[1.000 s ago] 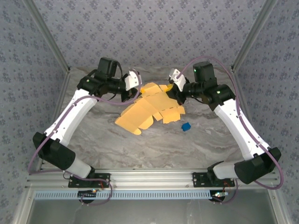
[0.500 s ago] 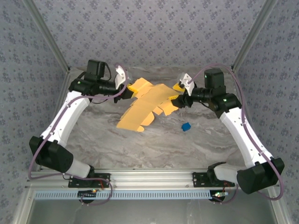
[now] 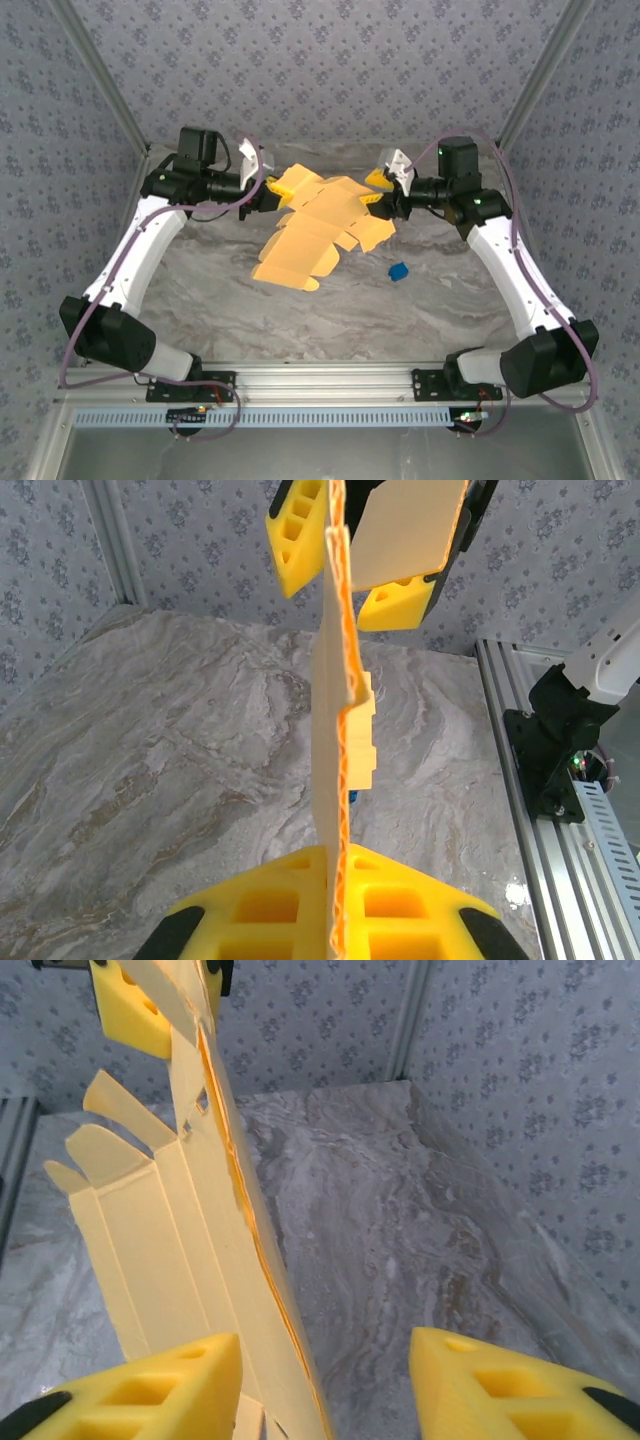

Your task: Fold the paper box

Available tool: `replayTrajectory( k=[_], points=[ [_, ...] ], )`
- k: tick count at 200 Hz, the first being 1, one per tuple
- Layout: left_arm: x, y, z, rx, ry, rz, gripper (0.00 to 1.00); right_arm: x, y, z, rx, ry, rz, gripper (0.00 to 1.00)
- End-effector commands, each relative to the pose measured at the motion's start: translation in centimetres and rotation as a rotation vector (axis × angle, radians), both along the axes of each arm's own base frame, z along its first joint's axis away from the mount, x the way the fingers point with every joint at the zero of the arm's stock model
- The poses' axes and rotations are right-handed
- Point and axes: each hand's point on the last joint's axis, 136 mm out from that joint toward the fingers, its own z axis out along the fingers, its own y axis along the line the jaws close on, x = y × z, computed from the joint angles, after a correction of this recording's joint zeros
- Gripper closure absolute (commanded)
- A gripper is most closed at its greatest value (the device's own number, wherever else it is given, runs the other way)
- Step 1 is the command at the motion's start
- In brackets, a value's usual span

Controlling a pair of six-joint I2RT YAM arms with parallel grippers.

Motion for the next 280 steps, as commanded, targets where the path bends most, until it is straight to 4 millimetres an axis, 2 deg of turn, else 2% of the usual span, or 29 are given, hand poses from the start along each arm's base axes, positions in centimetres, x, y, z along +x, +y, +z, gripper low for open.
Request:
replayTrajectory(
  k=[1,10,34,63,79,93,110,146,179,203,224,248,280],
  points=[
    [-1.2,0.2,1.3,-0.035,-0.030,-0.042,1.00,-0.7,0.8,1.0,0.012,-0.018,0.064,0.67],
    [-1.1,0.2,1.3,-0.034,-0.030,-0.040,1.00,-0.6,0.9,1.0,0.010,-0.020,0.062,0.75],
    [-0.9,0.2,1.1,-0.034,-0.024,-0.039,1.00,-0.3,1.2,0.9,-0.002,-0.022,0.055,0.84],
    [-0.3,0.1,0.8,-0.027,-0.004,-0.013,0.99,0.1,0.8,0.8,-0.014,-0.032,0.007,1.00],
    [0.1,0.2,0.5,-0.024,0.021,0.006,0.86,-0.2,0.7,0.7,-0.015,-0.035,0.000,1.00],
    [0.6,0.1,0.4,-0.028,0.003,0.017,0.69,-0.6,0.5,0.5,-0.018,-0.020,0.000,1.00],
    [0.7,0.2,-0.2,-0.029,-0.007,0.040,0.55,-0.9,0.3,0.3,-0.022,0.003,-0.001,1.00],
    [0.8,0.7,-1.8,-0.024,-0.051,0.086,0.37,-1.6,0.2,0.1,-0.015,0.050,0.007,1.00],
    [2.0,0.9,-3.0,0.000,-0.083,0.135,0.33,-2.2,0.4,0.6,0.011,0.069,0.032,1.00],
    [2.3,0.7,-2.7,-0.018,-0.106,0.131,0.32,-2.6,0.6,1.0,0.031,0.079,0.052,1.00],
    [1.5,-0.2,-1.9,-0.057,-0.107,0.067,0.34,-2.6,0.7,1.2,0.043,0.085,0.057,1.00],
    [0.7,-1.0,-1.5,-0.093,-0.091,0.008,0.44,-2.4,0.8,1.1,0.047,0.090,0.057,1.00],
    [0.7,-1.4,-1.5,-0.108,-0.024,-0.009,0.63,-2.1,0.7,1.1,0.040,0.079,0.037,1.00]
  ],
)
